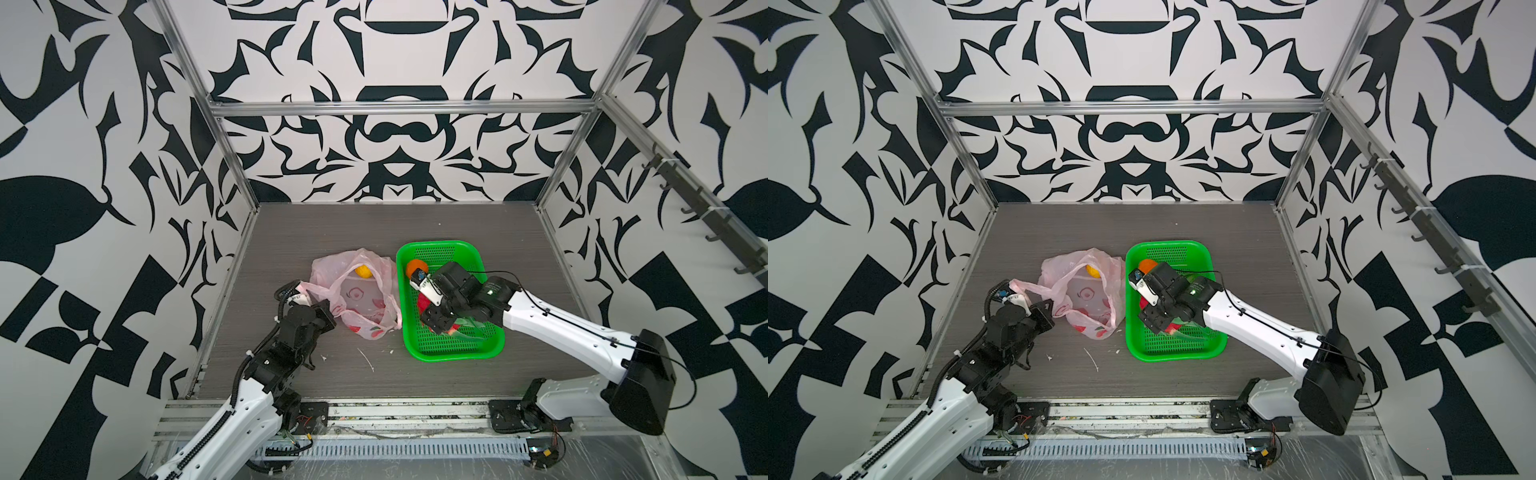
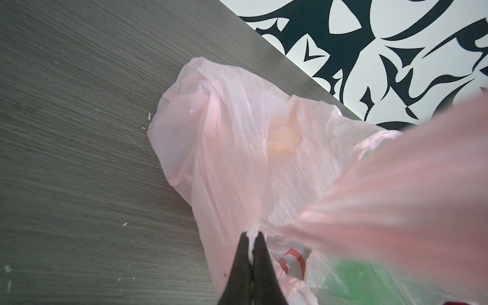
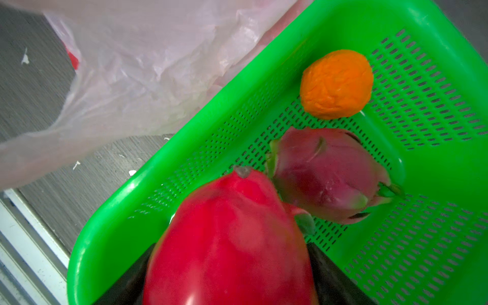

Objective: Untie the knot of the plastic bag and take out the fruit
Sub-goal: Place the fruit in the basket.

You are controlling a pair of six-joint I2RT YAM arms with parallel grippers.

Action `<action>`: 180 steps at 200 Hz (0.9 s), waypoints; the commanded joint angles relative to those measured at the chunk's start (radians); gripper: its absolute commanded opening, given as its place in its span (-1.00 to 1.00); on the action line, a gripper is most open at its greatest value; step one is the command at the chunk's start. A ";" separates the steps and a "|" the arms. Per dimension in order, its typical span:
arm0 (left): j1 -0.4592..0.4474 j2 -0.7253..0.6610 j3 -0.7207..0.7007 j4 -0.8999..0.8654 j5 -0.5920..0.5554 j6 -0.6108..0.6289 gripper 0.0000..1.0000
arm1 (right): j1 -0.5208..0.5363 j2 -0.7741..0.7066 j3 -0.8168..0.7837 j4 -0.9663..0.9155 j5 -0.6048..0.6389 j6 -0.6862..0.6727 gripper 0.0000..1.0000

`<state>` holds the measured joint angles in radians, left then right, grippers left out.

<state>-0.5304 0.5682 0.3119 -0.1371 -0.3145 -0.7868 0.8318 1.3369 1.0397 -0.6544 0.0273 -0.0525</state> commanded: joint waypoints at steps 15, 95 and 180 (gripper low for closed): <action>-0.002 -0.005 0.044 0.015 -0.014 0.012 -1.00 | 0.004 0.014 -0.017 0.080 -0.025 0.007 -1.00; -0.002 -0.017 0.033 0.005 -0.012 -0.002 -1.00 | 0.006 0.106 -0.033 0.102 -0.042 -0.020 -0.98; -0.003 0.009 0.042 0.017 -0.009 -0.008 -1.00 | 0.006 0.197 -0.026 0.130 -0.053 -0.056 -0.80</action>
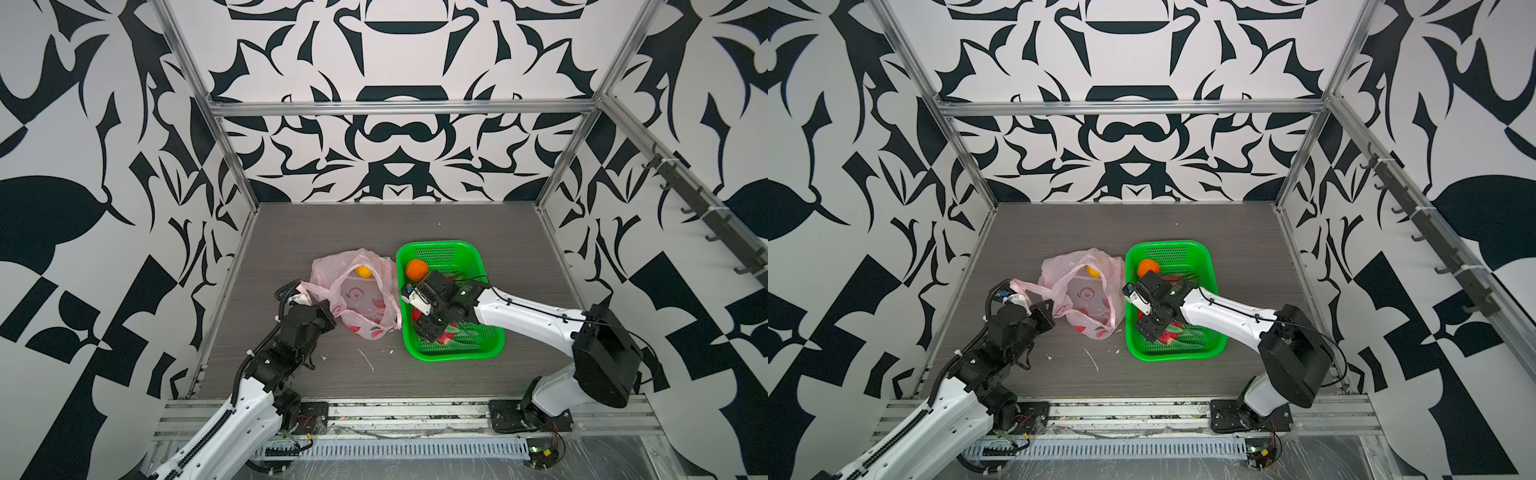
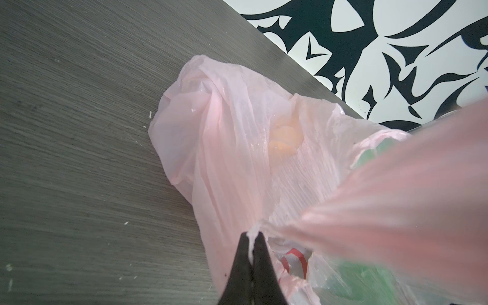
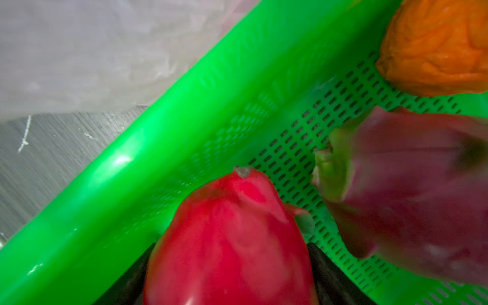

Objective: Untie the knot of the plastic bag and take out the fruit
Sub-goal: Place the fruit in the basket.

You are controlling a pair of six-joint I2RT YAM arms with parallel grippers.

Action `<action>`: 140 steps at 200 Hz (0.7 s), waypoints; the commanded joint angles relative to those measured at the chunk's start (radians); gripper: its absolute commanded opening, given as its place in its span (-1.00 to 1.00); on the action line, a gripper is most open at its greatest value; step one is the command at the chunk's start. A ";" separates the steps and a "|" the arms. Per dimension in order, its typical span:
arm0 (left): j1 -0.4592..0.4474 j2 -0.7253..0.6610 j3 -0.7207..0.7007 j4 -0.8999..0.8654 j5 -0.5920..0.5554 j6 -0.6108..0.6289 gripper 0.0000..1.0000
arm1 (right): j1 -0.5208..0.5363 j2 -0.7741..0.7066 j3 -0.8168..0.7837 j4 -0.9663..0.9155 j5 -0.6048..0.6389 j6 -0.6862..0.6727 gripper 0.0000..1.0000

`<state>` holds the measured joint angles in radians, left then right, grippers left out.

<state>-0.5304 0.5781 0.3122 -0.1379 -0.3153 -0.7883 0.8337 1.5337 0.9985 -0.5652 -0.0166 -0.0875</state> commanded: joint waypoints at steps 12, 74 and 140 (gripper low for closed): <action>-0.002 -0.002 0.043 0.017 -0.010 -0.005 -1.00 | 0.004 0.010 0.017 0.041 -0.010 -0.025 -0.73; -0.002 -0.002 0.045 0.011 -0.010 -0.006 -1.00 | 0.003 0.045 0.021 0.033 -0.013 -0.047 -0.24; -0.002 -0.004 0.048 0.012 -0.012 -0.003 -1.00 | 0.004 0.073 0.024 0.018 -0.011 -0.066 -0.02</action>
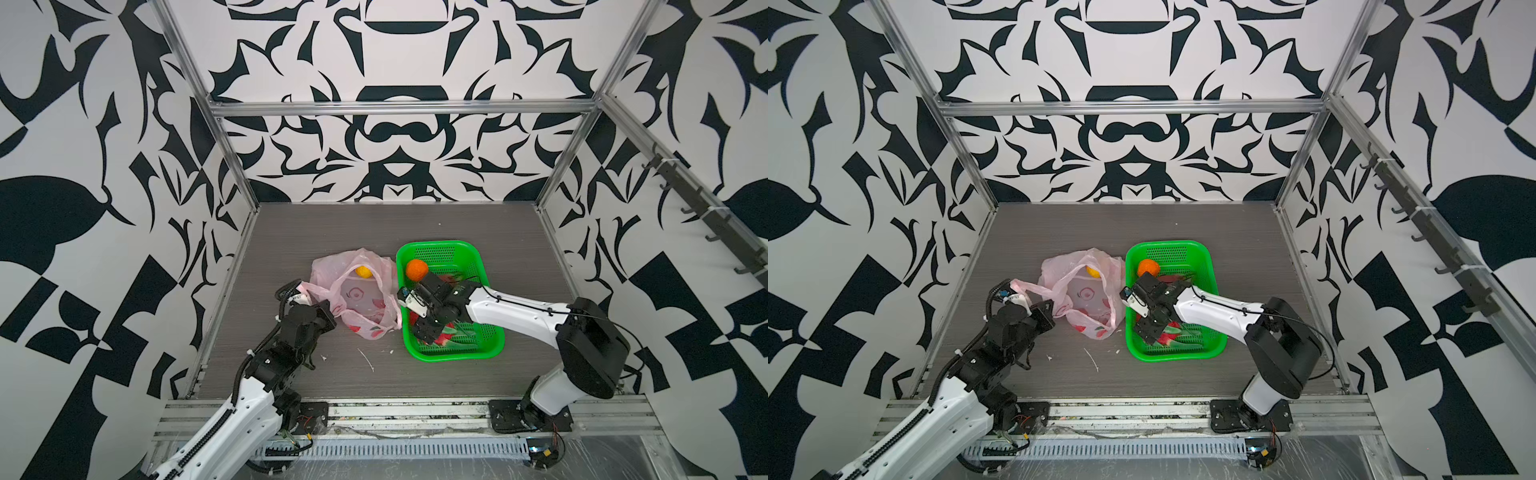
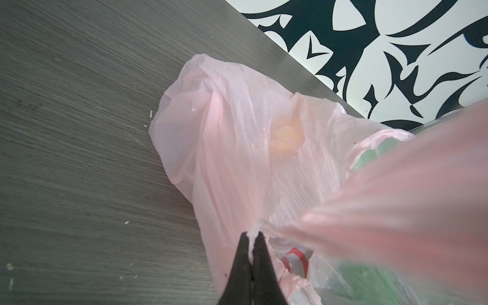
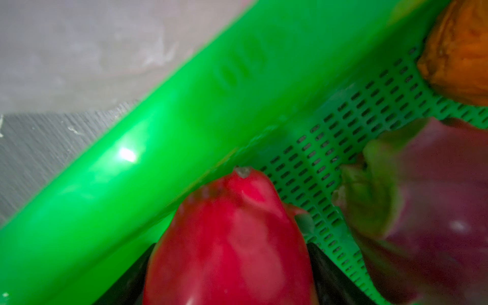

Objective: Untie the knot of the plastic bag and take out the fruit
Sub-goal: Place the fruit in the basket.

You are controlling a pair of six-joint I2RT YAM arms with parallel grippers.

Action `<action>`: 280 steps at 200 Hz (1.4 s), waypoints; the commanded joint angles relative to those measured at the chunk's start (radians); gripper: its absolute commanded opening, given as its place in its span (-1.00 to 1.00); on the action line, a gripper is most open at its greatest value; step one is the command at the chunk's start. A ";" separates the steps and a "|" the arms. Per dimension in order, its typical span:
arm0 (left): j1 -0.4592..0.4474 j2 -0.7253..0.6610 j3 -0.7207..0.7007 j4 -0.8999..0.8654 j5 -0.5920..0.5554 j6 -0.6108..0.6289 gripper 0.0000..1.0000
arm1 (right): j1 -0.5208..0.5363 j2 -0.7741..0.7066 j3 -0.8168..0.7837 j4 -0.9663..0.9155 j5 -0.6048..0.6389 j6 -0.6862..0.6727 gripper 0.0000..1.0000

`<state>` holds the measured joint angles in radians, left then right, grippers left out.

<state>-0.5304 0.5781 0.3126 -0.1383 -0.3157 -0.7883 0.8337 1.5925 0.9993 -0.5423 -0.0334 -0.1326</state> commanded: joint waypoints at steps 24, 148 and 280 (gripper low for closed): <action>-0.002 0.002 0.051 0.016 -0.010 0.000 -1.00 | 0.004 0.023 0.033 -0.020 0.009 -0.030 0.06; -0.002 0.008 0.046 0.034 -0.008 0.003 -1.00 | 0.003 -0.020 0.048 -0.099 0.054 -0.035 0.28; -0.002 0.011 0.051 0.040 -0.006 0.008 -1.00 | 0.001 -0.098 -0.020 -0.086 0.103 0.044 0.57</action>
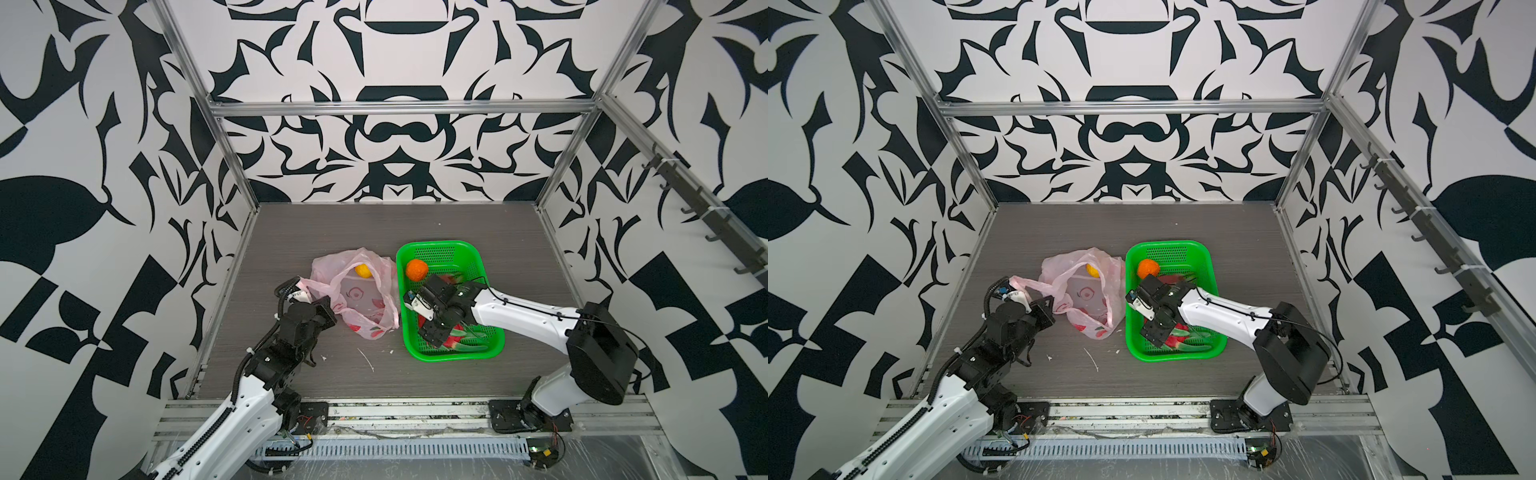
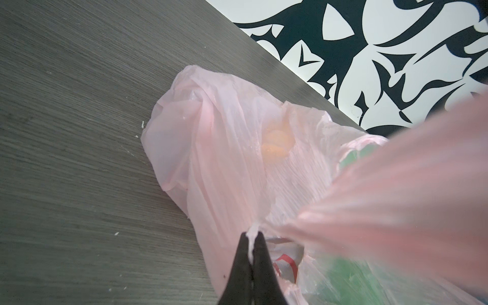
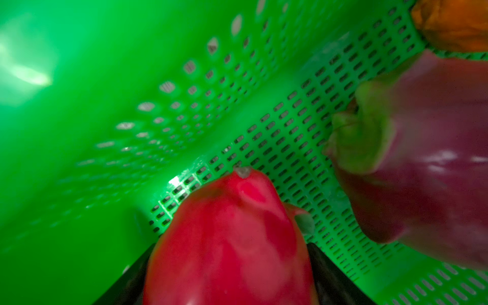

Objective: Untie the knot of the plastic bag and take out the fruit
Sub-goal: Place the fruit in the basket.

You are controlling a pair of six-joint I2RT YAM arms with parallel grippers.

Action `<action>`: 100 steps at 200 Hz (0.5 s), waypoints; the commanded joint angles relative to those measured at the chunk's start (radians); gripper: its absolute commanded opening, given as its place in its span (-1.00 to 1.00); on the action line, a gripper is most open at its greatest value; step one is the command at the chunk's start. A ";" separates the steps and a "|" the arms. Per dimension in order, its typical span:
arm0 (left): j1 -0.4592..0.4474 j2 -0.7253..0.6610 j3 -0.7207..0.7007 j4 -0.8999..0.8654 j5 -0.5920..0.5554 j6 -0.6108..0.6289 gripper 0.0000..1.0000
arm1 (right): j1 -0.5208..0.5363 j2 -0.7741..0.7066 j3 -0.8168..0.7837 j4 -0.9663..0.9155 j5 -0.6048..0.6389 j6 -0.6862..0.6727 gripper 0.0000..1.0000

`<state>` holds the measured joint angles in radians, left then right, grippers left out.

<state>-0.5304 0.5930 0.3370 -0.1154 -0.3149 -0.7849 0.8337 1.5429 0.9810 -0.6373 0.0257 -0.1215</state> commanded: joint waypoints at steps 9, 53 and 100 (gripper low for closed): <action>-0.002 -0.005 0.030 0.016 -0.006 0.004 -1.00 | 0.000 -0.049 -0.004 0.022 0.049 0.043 0.63; -0.002 -0.019 0.034 -0.002 -0.007 0.005 -1.00 | -0.001 -0.023 0.004 0.027 0.033 0.062 0.62; -0.001 -0.027 0.032 -0.009 -0.009 0.003 -1.00 | -0.005 -0.051 -0.013 0.052 0.068 0.099 0.98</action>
<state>-0.5304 0.5758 0.3386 -0.1165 -0.3149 -0.7849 0.8326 1.5360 0.9710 -0.6090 0.0570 -0.0582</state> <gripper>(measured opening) 0.045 0.989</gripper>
